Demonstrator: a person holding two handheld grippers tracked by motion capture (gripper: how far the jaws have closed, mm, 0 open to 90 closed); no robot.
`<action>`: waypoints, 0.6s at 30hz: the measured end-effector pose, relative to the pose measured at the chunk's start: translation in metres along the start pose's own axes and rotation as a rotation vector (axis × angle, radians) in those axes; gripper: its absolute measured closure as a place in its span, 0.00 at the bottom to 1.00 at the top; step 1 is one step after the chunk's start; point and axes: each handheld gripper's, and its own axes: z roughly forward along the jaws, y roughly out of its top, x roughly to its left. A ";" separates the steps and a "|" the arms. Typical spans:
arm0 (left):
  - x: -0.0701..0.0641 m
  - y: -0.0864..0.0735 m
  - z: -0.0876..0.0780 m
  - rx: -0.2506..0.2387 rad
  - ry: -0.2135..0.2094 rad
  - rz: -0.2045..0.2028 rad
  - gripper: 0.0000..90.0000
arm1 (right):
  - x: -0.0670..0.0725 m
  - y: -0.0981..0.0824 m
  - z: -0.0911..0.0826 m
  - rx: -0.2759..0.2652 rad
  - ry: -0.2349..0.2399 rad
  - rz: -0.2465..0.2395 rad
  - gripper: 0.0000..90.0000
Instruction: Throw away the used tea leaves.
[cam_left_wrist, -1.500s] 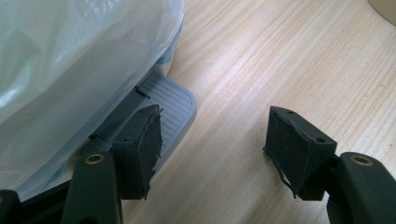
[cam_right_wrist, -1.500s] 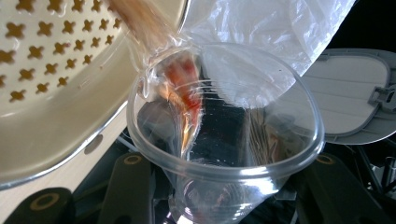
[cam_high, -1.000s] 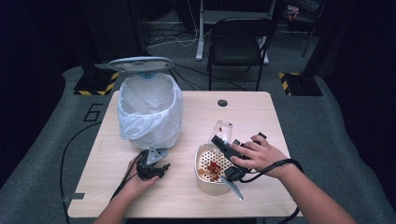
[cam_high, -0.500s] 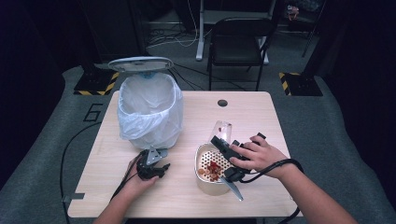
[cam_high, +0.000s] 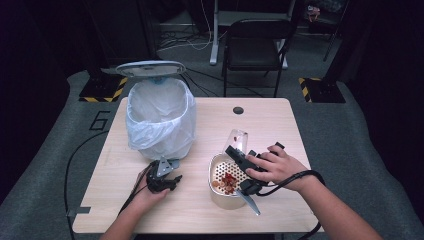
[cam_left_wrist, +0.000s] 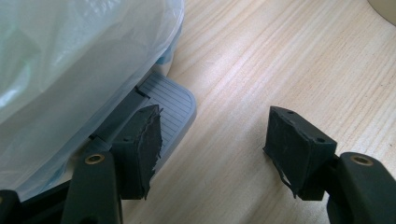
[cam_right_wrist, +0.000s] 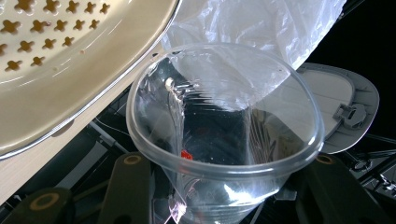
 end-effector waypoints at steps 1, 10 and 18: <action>0.000 0.000 0.000 0.000 0.000 0.000 0.40 | 0.000 0.000 0.000 -0.002 0.002 0.002 0.60; 0.000 0.000 0.000 0.000 0.000 0.000 0.40 | -0.002 0.002 -0.002 -0.010 -0.008 -0.007 0.60; 0.000 0.000 0.000 0.000 0.000 0.000 0.40 | -0.003 0.000 -0.002 -0.012 -0.001 0.023 0.60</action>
